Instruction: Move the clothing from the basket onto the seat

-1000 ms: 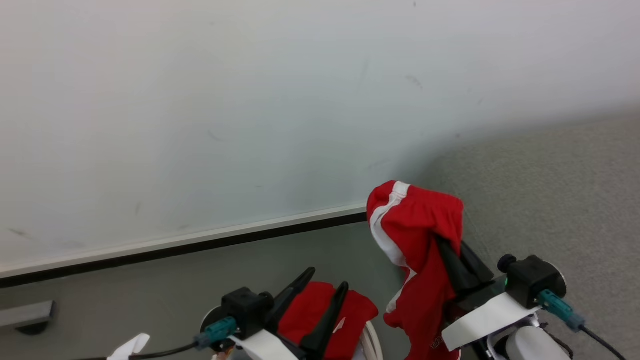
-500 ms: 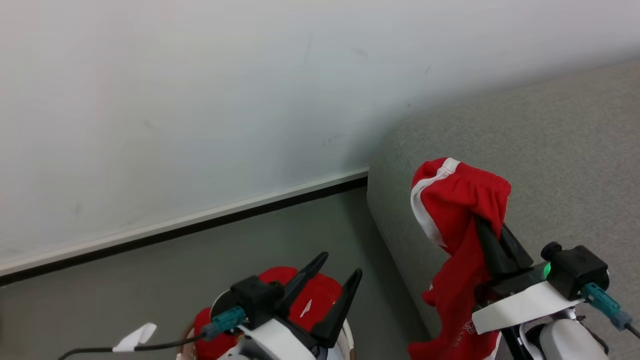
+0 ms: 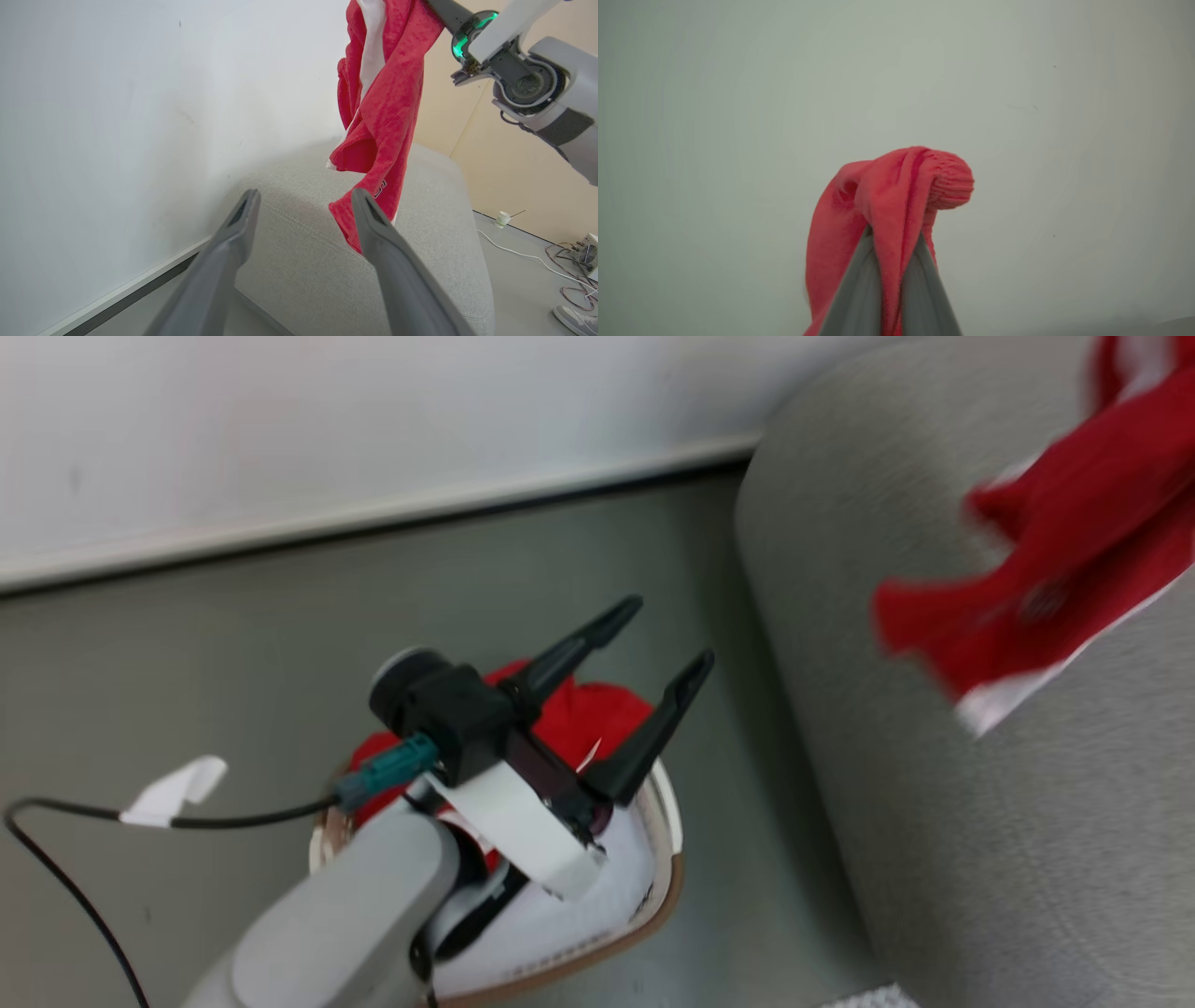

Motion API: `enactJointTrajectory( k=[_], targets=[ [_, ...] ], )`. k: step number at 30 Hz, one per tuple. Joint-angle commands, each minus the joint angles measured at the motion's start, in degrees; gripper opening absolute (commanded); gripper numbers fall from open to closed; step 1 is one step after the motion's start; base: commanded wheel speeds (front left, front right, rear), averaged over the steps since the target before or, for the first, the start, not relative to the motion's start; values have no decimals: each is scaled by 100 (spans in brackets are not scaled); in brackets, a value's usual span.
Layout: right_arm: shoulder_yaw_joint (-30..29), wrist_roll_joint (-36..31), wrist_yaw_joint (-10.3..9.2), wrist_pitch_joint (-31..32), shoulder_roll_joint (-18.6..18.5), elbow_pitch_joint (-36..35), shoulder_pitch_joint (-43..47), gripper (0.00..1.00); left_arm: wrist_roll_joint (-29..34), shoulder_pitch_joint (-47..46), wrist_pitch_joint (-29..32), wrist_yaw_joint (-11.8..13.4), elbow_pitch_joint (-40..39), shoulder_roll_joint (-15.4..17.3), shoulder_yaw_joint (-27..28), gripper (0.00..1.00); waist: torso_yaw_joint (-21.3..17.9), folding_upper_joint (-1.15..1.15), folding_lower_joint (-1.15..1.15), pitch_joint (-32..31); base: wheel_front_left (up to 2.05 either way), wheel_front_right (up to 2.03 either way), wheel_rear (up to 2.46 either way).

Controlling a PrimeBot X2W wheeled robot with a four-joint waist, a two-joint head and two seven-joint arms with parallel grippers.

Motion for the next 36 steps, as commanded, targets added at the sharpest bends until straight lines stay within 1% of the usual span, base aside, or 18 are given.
enactJointTrajectory(
  k=[1, 4, 8, 11, 13, 14, 16, 18, 21, 23, 24, 25, 26, 27, 31, 36],
  targets=[
    [-273, -182, -12, 153, -174, 132, -551, 0, 141, -252, 29, -60, -55, 92, 53, 100, 529, 0, -2, 956, 0, 0, 0],
    [-677, -389, -12, 417, -511, 415, -1360, 0, 166, -551, 57, -130, -147, 101, 59, 100, 677, 0, -2, 1282, 0, 0, 0],
    [-1210, -750, -12, 671, -982, 899, -2250, 0, 221, -820, 43, -164, -237, 94, 91, 100, 834, 0, -2, 1620, 0, 0, 0],
    [-1643, -1051, -12, 739, -1294, 1293, -2650, 0, 197, -889, 4, -142, -270, 67, 127, 100, 940, 0, -2, 1779, 0, 0, 0],
    [-1937, -1288, -12, 714, -1458, 1579, -2742, 0, 182, -874, -25, -127, -263, 67, 136, 100, 1011, 0, -2, 1846, 0, 0, 0],
    [-1937, -1288, -12, 714, -1458, 1579, -2742, 0, 182, -874, -25, -127, -263, 67, 136, 100, 1011, 0, -2, 1846, 0, 0, 0],
    [-2266, -1541, -12, 675, -1482, 1892, -2623, 0, 168, -778, -40, -111, -227, 120, 136, 100, 1055, 0, -2, 1871, 0, 0, 0],
    [-2652, -1829, -12, 613, -1386, 2235, -2388, 0, 143, -664, -64, -89, -180, 179, 137, 100, 1078, 0, -2, 1859, 0, 0, 0],
    [-3158, -2362, -12, 471, -1149, 2611, -1998, 0, 100, -499, -109, -68, -124, 236, 125, 100, 1097, 0, -2, 1747, 0, 0, 0],
    [-3545, -2752, -13, 382, -961, 2627, -1765, 0, 47, -367, -133, -23, -111, 246, 122, 100, 1120, 0, -2, 1647, 0, 0, 0],
    [-3724, -2907, -13, 361, -806, 2613, -1664, 2, 24, -311, -147, 5, -114, 248, 124, 100, 1129, 0, -2, 1599, 0, 0, 0],
    [-3839, -3087, -13, 327, -651, 2578, -1577, 35, 3, -260, -163, 32, -116, 258, 137, 100, 1134, 0, -2, 1550, 0, 0, 0],
    [-3929, -3201, -13, 296, -538, 2530, -1531, 80, -19, -215, -175, 44, -117, 267, 151, 100, 1140, 0, -2, 1495, 0, 0, 0],
    [-4018, -3285, -13, 229, -448, 2452, -1496, 100, -19, -172, -182, 68, -104, 271, 150, 100, 1146, 0, -2, 1428, 0, 0, 0],
    [-4006, -3459, -13, -27, -266, 2246, -1155, 100, -82, 6, -293, 127, -24, 207, 183, 100, 1175, 0, -2, 1034, 0, 0, 0],
    [-3503, -3173, -13, -293, -167, 2050, -330, 100, -231, 396, -404, 240, 193, 280, 310, 100, 1078, 0, -2, 405, 0, 0, 0]
  ],
)
